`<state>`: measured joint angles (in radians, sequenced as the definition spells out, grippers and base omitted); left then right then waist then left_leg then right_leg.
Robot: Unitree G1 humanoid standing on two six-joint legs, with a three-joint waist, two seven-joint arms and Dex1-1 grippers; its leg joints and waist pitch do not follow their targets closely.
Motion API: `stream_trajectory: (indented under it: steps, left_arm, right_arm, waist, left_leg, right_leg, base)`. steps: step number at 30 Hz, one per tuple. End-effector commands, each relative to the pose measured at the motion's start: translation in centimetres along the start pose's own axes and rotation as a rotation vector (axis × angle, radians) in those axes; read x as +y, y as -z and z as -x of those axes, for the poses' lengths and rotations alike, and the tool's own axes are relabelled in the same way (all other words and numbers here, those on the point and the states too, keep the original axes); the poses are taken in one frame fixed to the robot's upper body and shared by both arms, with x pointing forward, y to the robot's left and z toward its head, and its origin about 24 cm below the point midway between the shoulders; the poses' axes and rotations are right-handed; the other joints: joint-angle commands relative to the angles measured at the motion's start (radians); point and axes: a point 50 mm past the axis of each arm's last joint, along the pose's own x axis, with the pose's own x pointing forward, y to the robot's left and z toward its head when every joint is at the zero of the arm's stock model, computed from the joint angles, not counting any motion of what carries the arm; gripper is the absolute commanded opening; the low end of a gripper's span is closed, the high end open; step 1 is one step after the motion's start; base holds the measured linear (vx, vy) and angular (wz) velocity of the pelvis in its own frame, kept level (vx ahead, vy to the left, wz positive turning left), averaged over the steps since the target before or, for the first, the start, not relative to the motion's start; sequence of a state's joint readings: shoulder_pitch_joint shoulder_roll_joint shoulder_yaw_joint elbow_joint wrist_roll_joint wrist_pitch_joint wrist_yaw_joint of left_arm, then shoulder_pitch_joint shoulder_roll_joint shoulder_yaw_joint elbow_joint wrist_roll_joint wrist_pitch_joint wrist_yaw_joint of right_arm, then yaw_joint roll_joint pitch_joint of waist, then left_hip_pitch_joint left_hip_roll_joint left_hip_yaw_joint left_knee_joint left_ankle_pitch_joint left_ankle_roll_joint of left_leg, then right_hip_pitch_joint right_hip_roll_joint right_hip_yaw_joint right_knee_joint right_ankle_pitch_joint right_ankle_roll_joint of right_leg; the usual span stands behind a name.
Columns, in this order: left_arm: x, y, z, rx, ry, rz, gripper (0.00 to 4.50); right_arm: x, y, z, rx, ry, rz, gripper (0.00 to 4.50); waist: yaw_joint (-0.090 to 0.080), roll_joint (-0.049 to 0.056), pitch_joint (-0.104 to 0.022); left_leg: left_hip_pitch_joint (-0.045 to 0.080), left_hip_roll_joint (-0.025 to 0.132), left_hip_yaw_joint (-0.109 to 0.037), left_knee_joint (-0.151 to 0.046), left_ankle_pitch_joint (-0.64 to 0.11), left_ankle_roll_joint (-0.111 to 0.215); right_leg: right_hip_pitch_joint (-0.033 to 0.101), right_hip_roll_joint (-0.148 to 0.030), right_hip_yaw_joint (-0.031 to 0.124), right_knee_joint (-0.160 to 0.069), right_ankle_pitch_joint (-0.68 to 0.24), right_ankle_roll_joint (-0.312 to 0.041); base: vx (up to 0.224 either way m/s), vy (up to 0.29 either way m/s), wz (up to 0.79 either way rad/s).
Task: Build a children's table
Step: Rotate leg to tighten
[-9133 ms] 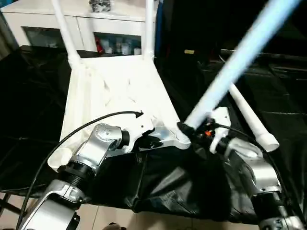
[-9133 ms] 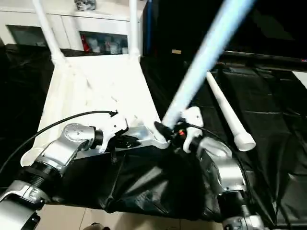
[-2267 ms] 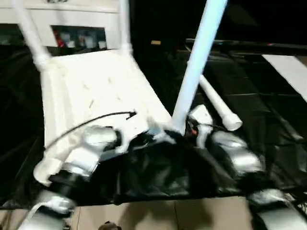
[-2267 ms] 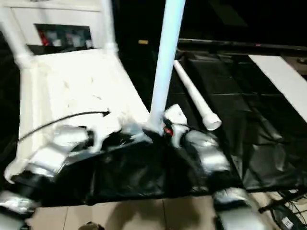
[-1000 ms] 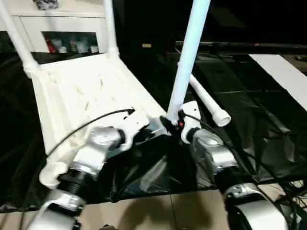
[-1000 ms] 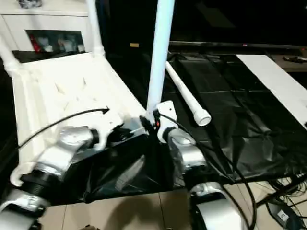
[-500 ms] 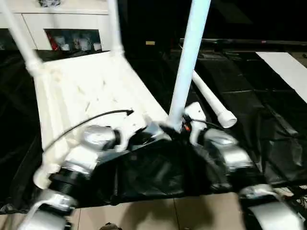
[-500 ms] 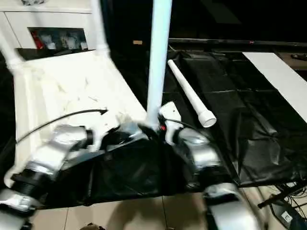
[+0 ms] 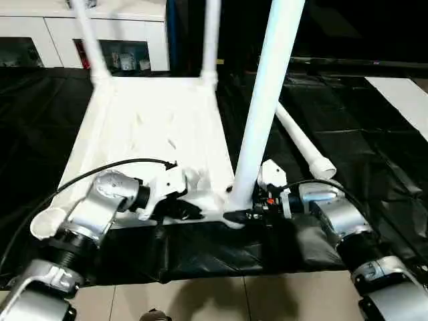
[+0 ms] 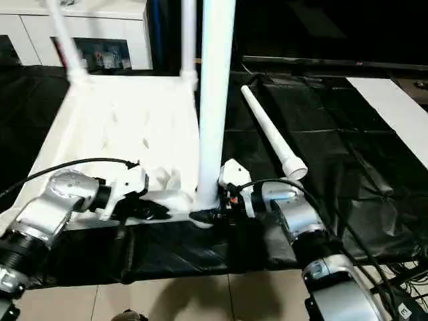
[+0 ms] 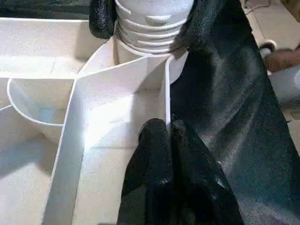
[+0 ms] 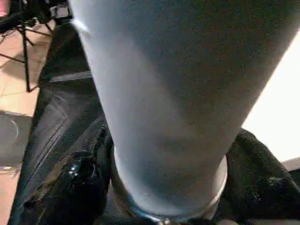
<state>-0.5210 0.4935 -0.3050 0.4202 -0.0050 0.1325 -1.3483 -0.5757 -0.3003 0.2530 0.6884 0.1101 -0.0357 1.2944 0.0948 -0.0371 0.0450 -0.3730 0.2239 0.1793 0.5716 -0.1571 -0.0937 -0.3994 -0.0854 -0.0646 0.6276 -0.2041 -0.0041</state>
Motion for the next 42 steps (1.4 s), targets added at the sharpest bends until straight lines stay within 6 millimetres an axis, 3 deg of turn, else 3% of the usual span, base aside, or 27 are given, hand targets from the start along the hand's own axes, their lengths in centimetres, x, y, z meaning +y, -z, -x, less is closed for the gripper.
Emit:
stream_trajectory:
  steps: [1,6,10,11,13,15,17,20,21,22,28,30,36,40,42]
  left_arm:
    - [0.1,-0.6,-0.8,0.005,0.024,-0.033,0.00]
    - [0.1,-0.8,-1.3,-0.029,-0.024,-0.007,0.00]
    - [0.7,-1.1,-2.6,-0.029,-0.159,0.043,0.00]
    - [0.7,-1.2,-2.8,-0.037,-0.174,0.050,0.00]
    - [0.5,-2.1,-4.6,-0.056,-0.224,0.074,0.00]
    - [0.5,-2.4,-5.3,-0.057,-0.248,0.081,0.00]
    - [0.4,-3.0,-6.5,-0.073,-0.286,0.114,0.00]
    - [0.2,-3.4,-7.5,-0.083,-0.301,0.140,0.00]
    - [0.1,-3.5,-7.8,-0.085,-0.305,0.148,0.00]
    - [0.0,-3.5,-8.1,-0.084,-0.307,0.150,0.00]
    - [0.1,-2.9,-7.1,-0.054,-0.304,0.117,0.00]
    - [0.1,-2.7,-6.7,-0.052,-0.289,0.083,0.00]
    - [-0.7,-1.4,-4.6,-0.030,-0.141,-0.014,0.00]
    - [-0.8,-1.3,-3.4,-0.034,-0.068,-0.028,0.00]
    - [-0.8,-1.3,-3.0,-0.034,-0.043,-0.032,0.00]
  right_arm:
    - [0.4,-0.4,-0.8,0.007,-0.069,0.011,2.84]
    - [0.4,0.0,-1.4,-0.065,0.042,-0.066,2.74]
    - [-1.0,0.7,-2.3,-0.124,0.352,-0.186,2.72]
    - [-1.1,0.9,-2.5,-0.124,0.398,-0.210,2.72]
    - [-1.5,1.4,-3.5,-0.134,0.557,-0.260,2.72]
    - [-1.6,1.5,-3.9,-0.132,0.607,-0.267,2.72]
    - [-1.6,1.4,-4.6,-0.143,0.667,-0.300,2.72]
    - [-1.5,1.2,-5.5,-0.150,0.702,-0.327,2.72]
    - [-1.4,1.1,-5.9,-0.154,0.707,-0.330,2.72]
    - [-1.2,0.8,-6.3,-0.166,0.705,-0.327,3.28]
    - [-1.3,-0.4,-6.0,-0.227,0.666,-0.271,3.77]
    - [-1.3,-0.6,-5.3,-0.235,0.629,-0.231,3.82]
    - [-0.4,-0.2,-2.4,-0.179,0.376,-0.110,3.82]
    - [0.1,0.1,-0.9,-0.115,0.245,-0.051,3.82]
    - [0.2,0.1,-0.6,-0.096,0.205,-0.035,3.82]
  waist:
    - [0.000,0.004,-0.061]
    - [0.001,0.004,-0.059]
    - [-0.009,0.003,-0.050]
    - [-0.015,0.002,-0.051]
    - [-0.022,0.002,-0.050]
    - [-0.030,0.002,-0.050]
    - [-0.034,-0.005,-0.051]
    - [-0.033,-0.004,-0.052]
    - [-0.033,-0.002,-0.052]
    - [-0.034,-0.002,-0.052]
    - [-0.035,0.000,-0.053]
    - [-0.033,0.001,-0.056]
    - [-0.027,0.002,-0.061]
    - [-0.015,0.002,-0.060]
    - [-0.010,0.003,-0.059]
  left_leg:
    - [0.015,0.010,0.006,-0.059,-0.214,0.032]
    - [0.015,0.010,0.006,-0.060,-0.220,0.027]
    - [0.021,0.008,0.000,-0.069,-0.310,-0.014]
    - [0.016,0.006,-0.005,-0.071,-0.317,-0.031]
    - [0.015,0.007,-0.008,-0.074,-0.329,-0.039]
    - [0.021,0.007,-0.007,-0.073,-0.343,-0.043]
    - [0.018,0.004,-0.006,-0.070,-0.347,-0.031]
    - [0.017,0.004,-0.005,-0.069,-0.338,-0.017]
    - [0.017,0.004,-0.005,-0.070,-0.339,-0.017]
    - [0.017,0.004,-0.005,-0.070,-0.344,-0.016]
    - [0.014,0.004,-0.006,-0.072,-0.353,-0.014]
    - [0.010,0.004,-0.008,-0.072,-0.336,-0.007]
    - [0.007,0.005,0.000,-0.063,-0.229,0.036]
    - [0.015,0.008,0.004,-0.062,-0.216,0.040]
    - [0.017,0.009,0.004,-0.063,-0.227,0.036]
  right_leg:
    - [0.046,-0.044,0.040,-0.069,-0.110,-0.229]
    - [0.045,-0.045,0.040,-0.071,-0.118,-0.228]
    - [0.037,-0.052,0.041,-0.090,-0.310,-0.184]
    - [0.041,-0.054,0.039,-0.095,-0.376,-0.154]
    - [0.038,-0.051,0.039,-0.098,-0.390,-0.140]
    - [0.031,-0.051,0.039,-0.102,-0.387,-0.144]
    - [0.032,-0.049,0.038,-0.104,-0.394,-0.140]
    - [0.030,-0.046,0.040,-0.103,-0.367,-0.141]
    - [0.029,-0.046,0.040,-0.103,-0.362,-0.141]
    - [0.029,-0.044,0.039,-0.104,-0.354,-0.138]
    - [0.031,-0.043,0.039,-0.103,-0.329,-0.136]
    - [0.036,-0.044,0.039,-0.100,-0.297,-0.138]
    - [0.046,-0.039,0.041,-0.078,-0.083,-0.197]
    - [0.046,-0.040,0.041,-0.073,-0.062,-0.228]
    - [0.045,-0.041,0.041,-0.075,-0.075,-0.227]
  base:
    - [0.000,0.000,0.00]
    - [0.000,0.000,0.00]
    - [0.000,0.000,0.00]
    - [0.000,0.000,0.00]
    - [0.000,0.000,0.00]
    - [0.000,0.000,0.00]
    - [0.000,0.000,0.00]
    - [0.000,0.000,0.00]
    - [0.000,0.000,0.00]
    - [0.000,0.000,0.00]
    - [0.000,0.000,0.00]
    - [0.000,0.000,0.00]
    - [0.000,0.000,0.00]
    - [0.000,0.000,0.00]
    - [0.000,0.000,0.00]
